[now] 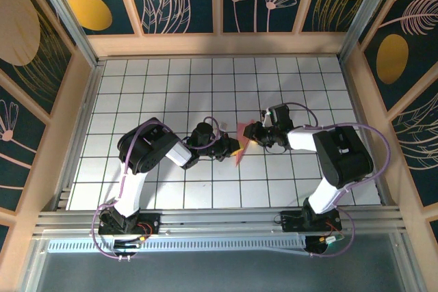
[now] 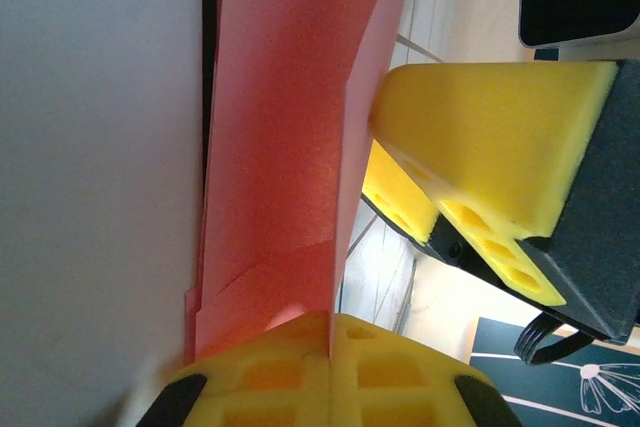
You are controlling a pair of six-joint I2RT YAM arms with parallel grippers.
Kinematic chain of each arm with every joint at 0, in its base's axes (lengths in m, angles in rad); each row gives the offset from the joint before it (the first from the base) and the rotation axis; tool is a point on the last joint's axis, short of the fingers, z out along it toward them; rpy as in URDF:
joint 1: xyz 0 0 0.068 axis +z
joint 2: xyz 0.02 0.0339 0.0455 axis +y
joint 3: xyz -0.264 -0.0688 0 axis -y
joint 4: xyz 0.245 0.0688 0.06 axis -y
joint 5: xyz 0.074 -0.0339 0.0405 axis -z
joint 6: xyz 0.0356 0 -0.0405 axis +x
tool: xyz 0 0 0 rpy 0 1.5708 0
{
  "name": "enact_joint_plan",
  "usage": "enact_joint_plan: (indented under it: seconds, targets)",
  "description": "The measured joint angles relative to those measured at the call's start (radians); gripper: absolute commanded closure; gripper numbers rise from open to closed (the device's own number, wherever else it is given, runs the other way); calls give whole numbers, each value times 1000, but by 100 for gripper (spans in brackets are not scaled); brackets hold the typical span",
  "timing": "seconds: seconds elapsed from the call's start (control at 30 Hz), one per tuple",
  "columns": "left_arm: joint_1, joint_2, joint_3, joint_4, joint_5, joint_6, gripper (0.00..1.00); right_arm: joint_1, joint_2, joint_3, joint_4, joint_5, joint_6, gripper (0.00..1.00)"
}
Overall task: Fold a paper plane with a square sheet of paper (fold left side to right side)
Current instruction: Fold the wing for the fifth time at the center of the table.
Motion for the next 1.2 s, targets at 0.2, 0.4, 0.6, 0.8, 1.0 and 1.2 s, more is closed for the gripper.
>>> enact_joint_plan:
  seconds: [0.2, 0.4, 0.6, 0.8, 1.0, 1.2]
  targets:
    - [0, 3, 0, 6, 0, -3, 92, 0, 9, 8, -5, 0, 6, 63]
    - [0, -5, 5, -11, 2, 22, 75, 0, 17, 23, -30, 2, 3, 63]
    - [13, -57, 15, -104, -3, 76, 58, 0, 17, 23, -31, 3, -3, 64]
    - [35, -77, 21, -152, 0, 101, 55, 1, 17, 23, -31, 3, -6, 64]
    - [42, -78, 62, -237, 11, 145, 62, 1, 17, 23, -31, 3, -7, 64]
    - [54, -78, 95, -323, -24, 200, 74, 1, 17, 23, -31, 3, -10, 64]
